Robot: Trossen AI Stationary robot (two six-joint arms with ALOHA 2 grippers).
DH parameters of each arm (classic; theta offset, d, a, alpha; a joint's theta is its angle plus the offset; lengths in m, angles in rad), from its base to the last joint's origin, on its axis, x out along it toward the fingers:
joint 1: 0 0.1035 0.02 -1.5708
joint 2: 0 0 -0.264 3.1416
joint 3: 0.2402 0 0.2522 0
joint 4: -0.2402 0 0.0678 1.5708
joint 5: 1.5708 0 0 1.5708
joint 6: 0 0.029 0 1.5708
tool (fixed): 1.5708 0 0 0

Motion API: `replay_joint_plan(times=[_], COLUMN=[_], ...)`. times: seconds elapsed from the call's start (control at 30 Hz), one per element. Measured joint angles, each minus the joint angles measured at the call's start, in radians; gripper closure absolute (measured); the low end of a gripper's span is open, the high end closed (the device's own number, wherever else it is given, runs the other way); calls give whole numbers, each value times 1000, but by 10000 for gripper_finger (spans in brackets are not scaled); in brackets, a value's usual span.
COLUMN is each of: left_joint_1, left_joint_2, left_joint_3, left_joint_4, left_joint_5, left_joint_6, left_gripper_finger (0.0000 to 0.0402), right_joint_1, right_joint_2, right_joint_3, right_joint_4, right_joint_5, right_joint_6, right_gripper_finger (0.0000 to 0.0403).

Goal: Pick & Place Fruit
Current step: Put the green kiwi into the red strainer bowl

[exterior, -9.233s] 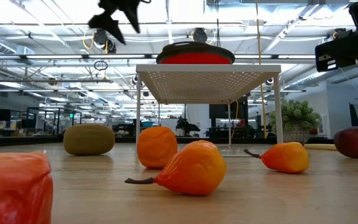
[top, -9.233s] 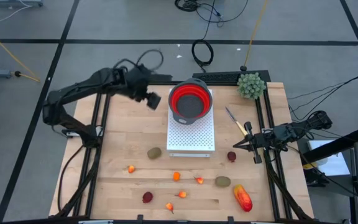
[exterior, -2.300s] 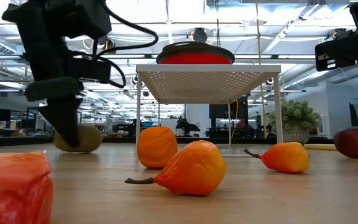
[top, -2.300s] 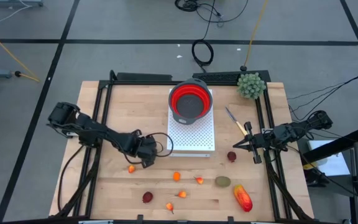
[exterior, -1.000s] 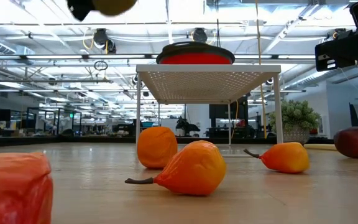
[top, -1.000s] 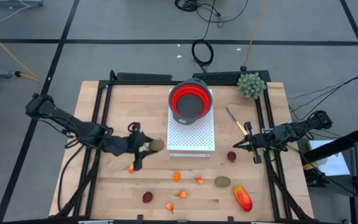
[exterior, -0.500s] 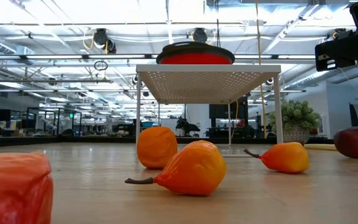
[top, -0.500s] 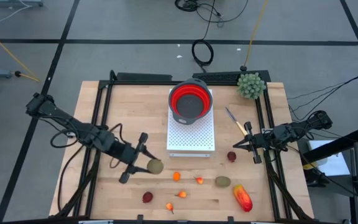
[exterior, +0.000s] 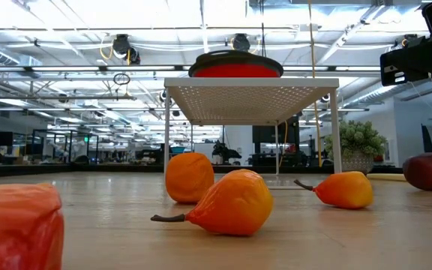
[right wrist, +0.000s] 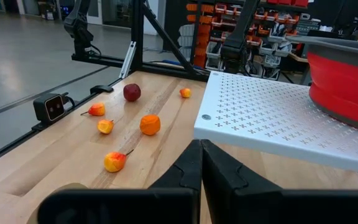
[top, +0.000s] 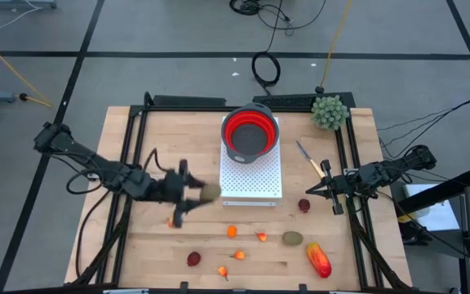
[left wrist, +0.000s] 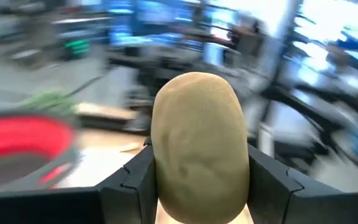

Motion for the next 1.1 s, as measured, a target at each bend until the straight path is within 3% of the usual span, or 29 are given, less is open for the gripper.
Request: replay_joint_plan(times=[0.13, 0.27, 0.4, 0.6, 0.8, 0.97, 1.1], left_joint_1=[43, 91, 123, 148, 158, 162, 189], left_joint_2=[0, 0, 0, 1, 66, 181, 279], left_joint_3=[0, 0, 0, 0, 16, 130, 289], left_joint_4=[0, 0, 0, 33, 100, 45, -112], left_joint_5=[-140, -156, -152, -152, -154, -180, -190], left_joint_6=[-229, -385, -437, -327, -172, -40, 29], left_gripper_finger=[213, 203, 215, 226, 202, 207, 219], right_joint_1=[0, 0, 0, 0, 0, 0, 0], right_joint_2=[0, 0, 0, 0, 0, 0, 0], right_joint_3=[0, 0, 0, 0, 0, 0, 0], right_joint_4=[0, 0, 0, 0, 0, 0, 0], right_joint_5=[0, 0, 0, 0, 0, 0, 0], right_joint_6=[0, 0, 0, 0, 0, 0, 0], right_gripper_finger=[403, 403, 403, 403, 403, 403, 403])
